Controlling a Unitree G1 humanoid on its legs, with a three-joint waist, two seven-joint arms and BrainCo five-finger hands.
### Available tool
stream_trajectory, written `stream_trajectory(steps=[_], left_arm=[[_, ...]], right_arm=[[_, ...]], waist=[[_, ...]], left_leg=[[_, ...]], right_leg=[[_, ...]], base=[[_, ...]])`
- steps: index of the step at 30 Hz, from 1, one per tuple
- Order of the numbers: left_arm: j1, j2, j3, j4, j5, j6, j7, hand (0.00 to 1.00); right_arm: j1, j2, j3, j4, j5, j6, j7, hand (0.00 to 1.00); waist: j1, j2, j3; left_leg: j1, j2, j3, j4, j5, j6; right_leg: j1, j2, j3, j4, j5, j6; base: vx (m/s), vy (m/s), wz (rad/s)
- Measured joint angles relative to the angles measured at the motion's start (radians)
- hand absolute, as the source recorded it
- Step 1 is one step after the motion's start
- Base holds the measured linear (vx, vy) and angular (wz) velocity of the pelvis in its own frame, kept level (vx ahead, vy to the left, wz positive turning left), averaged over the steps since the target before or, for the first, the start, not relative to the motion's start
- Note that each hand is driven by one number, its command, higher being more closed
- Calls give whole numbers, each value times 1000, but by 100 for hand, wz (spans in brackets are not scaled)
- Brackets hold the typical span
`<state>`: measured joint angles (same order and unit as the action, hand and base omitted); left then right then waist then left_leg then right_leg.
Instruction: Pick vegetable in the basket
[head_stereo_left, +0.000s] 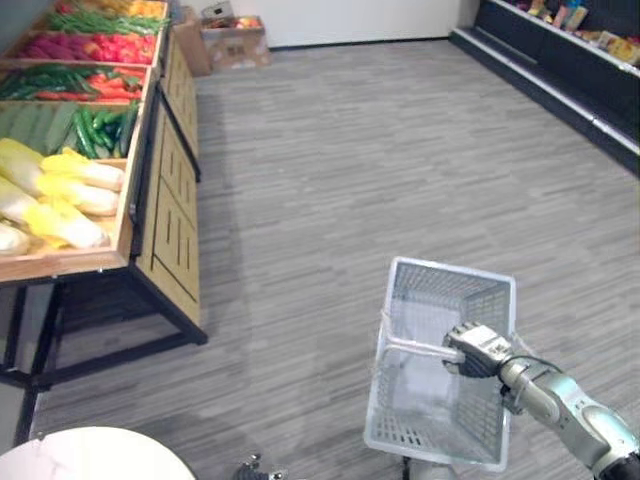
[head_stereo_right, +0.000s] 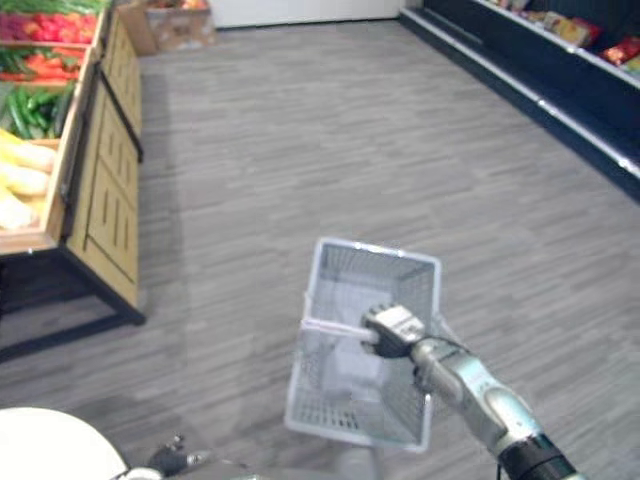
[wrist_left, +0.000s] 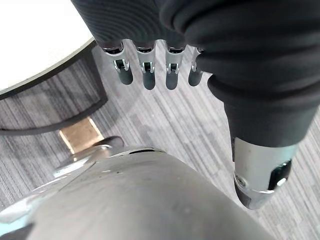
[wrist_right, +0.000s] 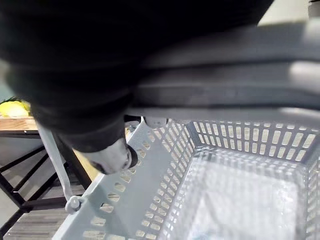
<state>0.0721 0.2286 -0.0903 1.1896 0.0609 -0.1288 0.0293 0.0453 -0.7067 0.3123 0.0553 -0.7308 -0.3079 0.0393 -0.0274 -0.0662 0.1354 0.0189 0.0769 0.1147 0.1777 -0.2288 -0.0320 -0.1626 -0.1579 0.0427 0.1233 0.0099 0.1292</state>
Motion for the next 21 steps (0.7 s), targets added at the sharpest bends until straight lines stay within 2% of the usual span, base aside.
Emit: stream_trajectory(steps=[6,11,14,16,18,19,20,21], left_arm=[[20,-29,49,1,0,2,0,0],[37,-36,58,1,0,3,-5,0],[38,-40,59,-4,1,2,-5,0],[40,-38,60,-14,0,1,-4,0],[40,-40,72,-17,-1,-1,0,0],[40,-46,80,-19,-1,-3,1,0],[39,-64,86,-38,-1,-4,4,0],[41,-72,96,-43,-4,-2,8,0]], right_arm=[[18,27,-81,90,11,11,1,100],[48,40,-115,130,33,15,0,100],[58,55,-128,161,34,16,-1,100],[61,80,-140,182,34,17,-4,100],[62,88,-142,195,34,18,-9,100],[62,84,-144,195,34,18,-10,100],[65,81,-148,200,34,19,-11,100],[77,83,-145,206,34,19,-11,100]], waist=[[11,25,-26],[5,41,-54],[10,45,-56],[10,46,-55],[15,49,-42],[19,60,-33],[33,68,-9],[55,78,-7]], left_leg=[[1,4,-46,-9,13,2],[7,8,-74,-24,38,-35],[16,13,-87,-3,44,-43],[-27,11,-108,90,43,-45],[-124,14,-144,347,43,-45],[-152,20,-155,422,44,-44],[-186,32,-160,547,73,-51],[-215,38,-148,604,162,-48]], right_leg=[[67,-4,-53,-98,46,28],[106,-4,-95,-138,47,29],[137,-2,-120,-135,43,23],[140,-7,-142,-97,20,6],[167,-14,-174,-22,-72,-22],[177,-9,-182,-3,-97,-22],[191,6,-190,30,-131,-21],[227,7,-193,5,-142,-30]], base=[[105,11,25],[127,-11,16],[60,-22,20],[-5,-21,36],[-23,-53,49],[-81,-55,35],[-104,-62,18],[-76,-77,12]])
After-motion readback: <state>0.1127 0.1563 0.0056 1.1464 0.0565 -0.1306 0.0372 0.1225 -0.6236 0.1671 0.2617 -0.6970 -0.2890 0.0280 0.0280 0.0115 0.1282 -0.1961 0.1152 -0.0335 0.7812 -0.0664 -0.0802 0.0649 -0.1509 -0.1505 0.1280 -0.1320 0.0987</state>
